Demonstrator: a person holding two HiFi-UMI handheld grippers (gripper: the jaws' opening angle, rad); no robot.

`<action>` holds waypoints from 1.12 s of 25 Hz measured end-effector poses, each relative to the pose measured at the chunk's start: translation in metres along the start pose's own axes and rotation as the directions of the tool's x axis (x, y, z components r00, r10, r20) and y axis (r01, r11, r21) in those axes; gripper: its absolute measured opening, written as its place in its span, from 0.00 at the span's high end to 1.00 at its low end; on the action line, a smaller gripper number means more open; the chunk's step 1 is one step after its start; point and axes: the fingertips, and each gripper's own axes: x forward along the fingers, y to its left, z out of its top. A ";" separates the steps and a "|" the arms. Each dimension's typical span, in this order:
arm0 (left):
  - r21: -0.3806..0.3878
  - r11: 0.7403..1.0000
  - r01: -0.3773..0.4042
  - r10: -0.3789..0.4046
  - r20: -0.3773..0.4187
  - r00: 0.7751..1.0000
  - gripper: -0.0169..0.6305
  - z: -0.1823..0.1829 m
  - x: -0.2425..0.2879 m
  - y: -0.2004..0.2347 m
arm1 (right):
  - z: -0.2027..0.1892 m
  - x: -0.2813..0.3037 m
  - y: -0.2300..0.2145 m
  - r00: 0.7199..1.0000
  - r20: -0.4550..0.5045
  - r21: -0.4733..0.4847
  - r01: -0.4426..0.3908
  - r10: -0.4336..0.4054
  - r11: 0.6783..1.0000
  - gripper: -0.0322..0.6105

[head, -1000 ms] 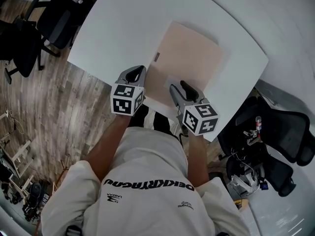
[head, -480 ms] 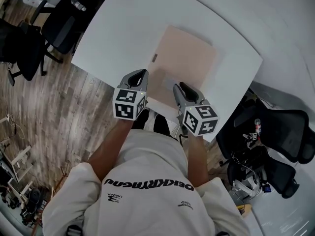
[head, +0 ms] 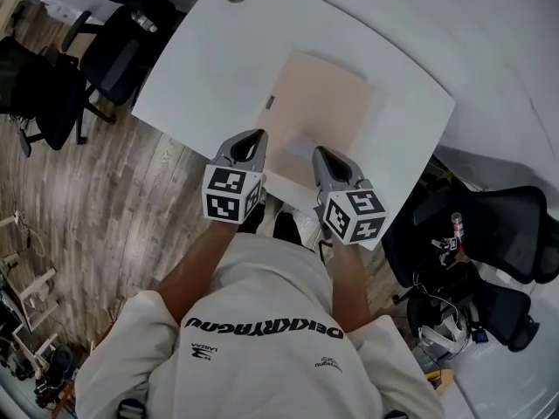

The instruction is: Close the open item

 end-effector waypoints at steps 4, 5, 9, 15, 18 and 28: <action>0.018 1.000 0.004 -0.005 0.037 0.999 0.98 0.009 -0.014 -0.013 | 0.008 -0.014 0.006 0.999 0.043 -0.032 0.016 -0.014 0.999 0.96; 0.023 1.000 0.005 -0.006 0.045 0.999 0.98 0.011 -0.018 -0.016 | 0.009 -0.017 0.007 0.998 0.054 -0.035 0.019 -0.017 0.999 0.96; 0.035 0.999 0.012 -0.014 0.070 0.997 0.98 0.016 -0.030 -0.026 | 0.016 -0.031 0.012 0.994 0.105 -0.027 0.025 -0.022 0.999 0.96; 0.057 0.998 0.020 -0.026 0.104 0.994 0.98 0.023 -0.048 -0.040 | 0.019 -0.050 0.019 0.989 0.146 -0.040 0.043 -0.037 0.998 0.96; 0.070 0.997 0.027 -0.036 0.125 0.991 0.98 0.028 -0.058 -0.047 | 0.021 -0.057 0.023 0.985 0.169 -0.044 0.053 -0.045 0.998 0.96; 0.094 0.995 0.044 -0.062 0.198 0.978 0.98 0.050 -0.081 -0.063 | 0.039 -0.079 0.035 0.967 0.247 -0.072 0.087 -0.067 0.994 0.96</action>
